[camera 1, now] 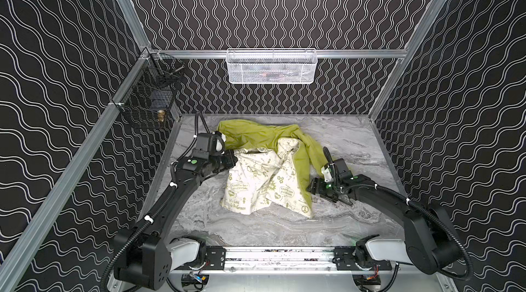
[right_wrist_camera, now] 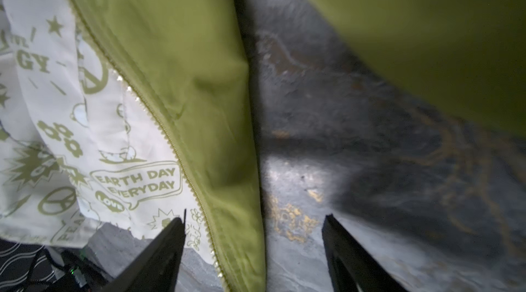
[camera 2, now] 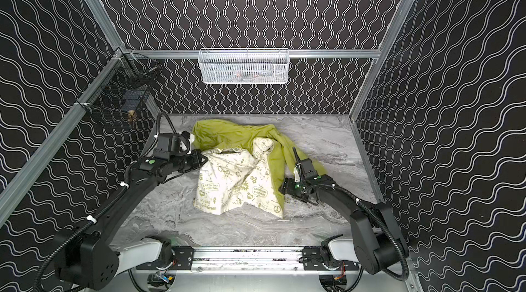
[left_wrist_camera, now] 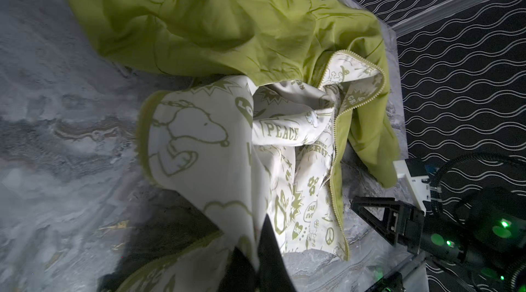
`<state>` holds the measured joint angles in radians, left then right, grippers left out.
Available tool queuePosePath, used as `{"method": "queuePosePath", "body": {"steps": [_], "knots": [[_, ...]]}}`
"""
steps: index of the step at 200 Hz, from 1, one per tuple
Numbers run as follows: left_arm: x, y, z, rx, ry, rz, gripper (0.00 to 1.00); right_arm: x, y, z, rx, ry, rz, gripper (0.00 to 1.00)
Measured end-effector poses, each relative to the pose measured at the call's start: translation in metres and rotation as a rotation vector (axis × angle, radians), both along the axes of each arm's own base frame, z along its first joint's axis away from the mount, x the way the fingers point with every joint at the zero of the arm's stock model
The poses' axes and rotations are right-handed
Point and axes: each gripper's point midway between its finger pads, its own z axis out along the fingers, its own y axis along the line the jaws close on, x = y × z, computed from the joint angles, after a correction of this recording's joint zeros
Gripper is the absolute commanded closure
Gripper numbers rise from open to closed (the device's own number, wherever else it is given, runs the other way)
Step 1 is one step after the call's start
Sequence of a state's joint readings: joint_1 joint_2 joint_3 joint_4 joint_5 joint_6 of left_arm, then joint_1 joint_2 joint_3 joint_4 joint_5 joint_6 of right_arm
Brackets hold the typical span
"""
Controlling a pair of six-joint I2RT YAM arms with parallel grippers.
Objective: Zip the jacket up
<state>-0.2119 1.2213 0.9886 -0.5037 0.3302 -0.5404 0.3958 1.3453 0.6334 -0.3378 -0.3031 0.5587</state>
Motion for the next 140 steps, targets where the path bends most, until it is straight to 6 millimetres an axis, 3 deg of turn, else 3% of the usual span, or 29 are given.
{"method": "queuePosePath", "body": {"steps": [37, 70, 89, 118, 140], "knots": [[-0.002, 0.005, -0.007, 0.004, 0.029, -0.01, 1.0, -0.02, 0.025, -0.01, 0.056, 0.024, 0.072, 0.36], [-0.003, 0.006, -0.008, 0.009, 0.033, -0.017, 1.0, -0.024, 0.033, -0.017, 0.092, 0.034, 0.059, 0.7], [-0.003, 0.01, -0.009, 0.015, 0.038, -0.012, 1.0, -0.024, 0.032, -0.017, 0.087, 0.045, 0.036, 0.85], [0.001, 0.019, -0.004, 0.027, 0.031, 0.001, 1.0, -0.008, 0.027, 0.007, 0.067, -0.015, -0.006, 1.0], [0.003, 0.03, -0.004, 0.038, 0.04, 0.02, 1.0, 0.01, 0.017, 0.035, 0.052, -0.088, -0.062, 1.0]]}}
